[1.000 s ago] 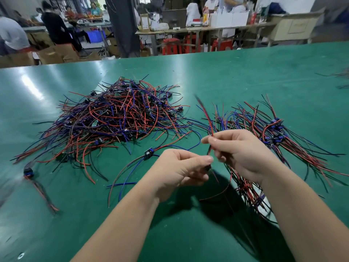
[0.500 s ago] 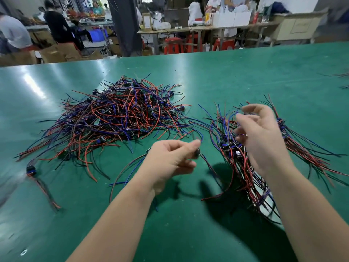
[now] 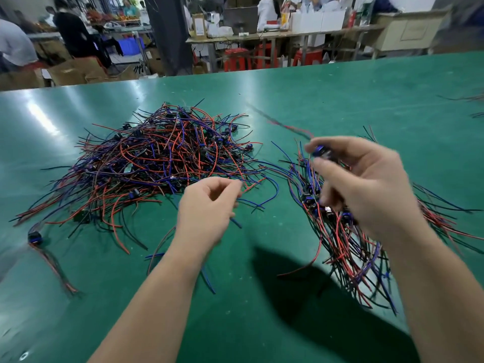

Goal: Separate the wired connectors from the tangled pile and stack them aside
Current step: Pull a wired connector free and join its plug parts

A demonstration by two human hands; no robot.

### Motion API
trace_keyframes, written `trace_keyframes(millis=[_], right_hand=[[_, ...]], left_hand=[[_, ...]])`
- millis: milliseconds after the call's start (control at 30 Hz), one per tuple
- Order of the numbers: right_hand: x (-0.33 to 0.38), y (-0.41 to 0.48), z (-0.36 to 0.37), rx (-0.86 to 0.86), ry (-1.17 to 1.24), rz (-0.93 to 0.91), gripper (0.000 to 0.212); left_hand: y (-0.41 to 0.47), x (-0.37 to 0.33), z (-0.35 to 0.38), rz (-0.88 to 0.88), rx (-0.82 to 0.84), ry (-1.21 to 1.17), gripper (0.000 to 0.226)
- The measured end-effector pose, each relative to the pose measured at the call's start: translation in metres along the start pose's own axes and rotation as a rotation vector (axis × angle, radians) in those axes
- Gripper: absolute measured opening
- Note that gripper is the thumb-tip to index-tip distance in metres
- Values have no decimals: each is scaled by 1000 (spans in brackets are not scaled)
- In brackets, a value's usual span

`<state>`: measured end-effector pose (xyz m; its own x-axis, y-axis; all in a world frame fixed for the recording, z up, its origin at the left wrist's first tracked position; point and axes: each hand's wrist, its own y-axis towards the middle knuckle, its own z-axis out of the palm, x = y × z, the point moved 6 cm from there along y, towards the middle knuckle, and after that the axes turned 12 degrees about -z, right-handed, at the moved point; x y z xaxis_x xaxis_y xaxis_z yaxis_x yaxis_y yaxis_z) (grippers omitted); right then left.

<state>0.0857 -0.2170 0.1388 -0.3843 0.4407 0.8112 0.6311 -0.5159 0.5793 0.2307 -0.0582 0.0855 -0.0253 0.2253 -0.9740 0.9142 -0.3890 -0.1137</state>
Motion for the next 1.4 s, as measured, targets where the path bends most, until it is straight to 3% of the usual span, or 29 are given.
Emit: trace_keyframes(millis=[133, 200, 267, 367, 433, 500, 600, 667, 800, 867, 1000, 1167, 1267, 1400], right_hand=[[3, 7, -34, -111, -7, 50, 15], [-11, 8, -54, -154, -291, 144, 14], [-26, 6, -77, -127, -765, 244, 19], [-43, 1, -96, 20, -1137, 444, 13], [-55, -3, -98, 214, -1230, 593, 17], [-59, -6, -102, 289, -1251, 671, 20], [-51, -5, -107, 145, -1210, 661, 11], [-46, -3, -110, 53, -1184, 627, 18], [-55, -8, -103, 204, -1195, 712, 19], [-52, -4, -97, 177, -1229, 600, 20], [-24, 8, -56, -11, -927, 135, 10], [-23, -4, 13, 302, -519, 92, 8], [-25, -13, 33, 352, -215, 187, 13], [-24, -21, 52, 354, 103, 227, 20]], left_hand=[[5, -2, -24, 142, -269, 384, 15], [11, 6, -26, 129, -294, 607, 33], [18, 19, -25, 21, -274, 869, 43], [21, 28, -26, -44, -271, 1032, 33], [22, 27, -30, -12, -294, 989, 28], [22, 25, -33, 2, -298, 898, 24], [19, 17, -35, 92, -340, 783, 22], [13, 5, -36, 246, -410, 708, 22], [-3, -17, -38, 480, -478, 439, 18], [-8, -21, -39, 497, -479, 264, 16], [-12, -24, -42, 494, -491, 50, 16], [-17, -28, -41, 547, -517, 93, 16], [-18, -28, -32, 466, -337, -80, 16], [-24, -28, 0, 267, 88, -346, 21]])
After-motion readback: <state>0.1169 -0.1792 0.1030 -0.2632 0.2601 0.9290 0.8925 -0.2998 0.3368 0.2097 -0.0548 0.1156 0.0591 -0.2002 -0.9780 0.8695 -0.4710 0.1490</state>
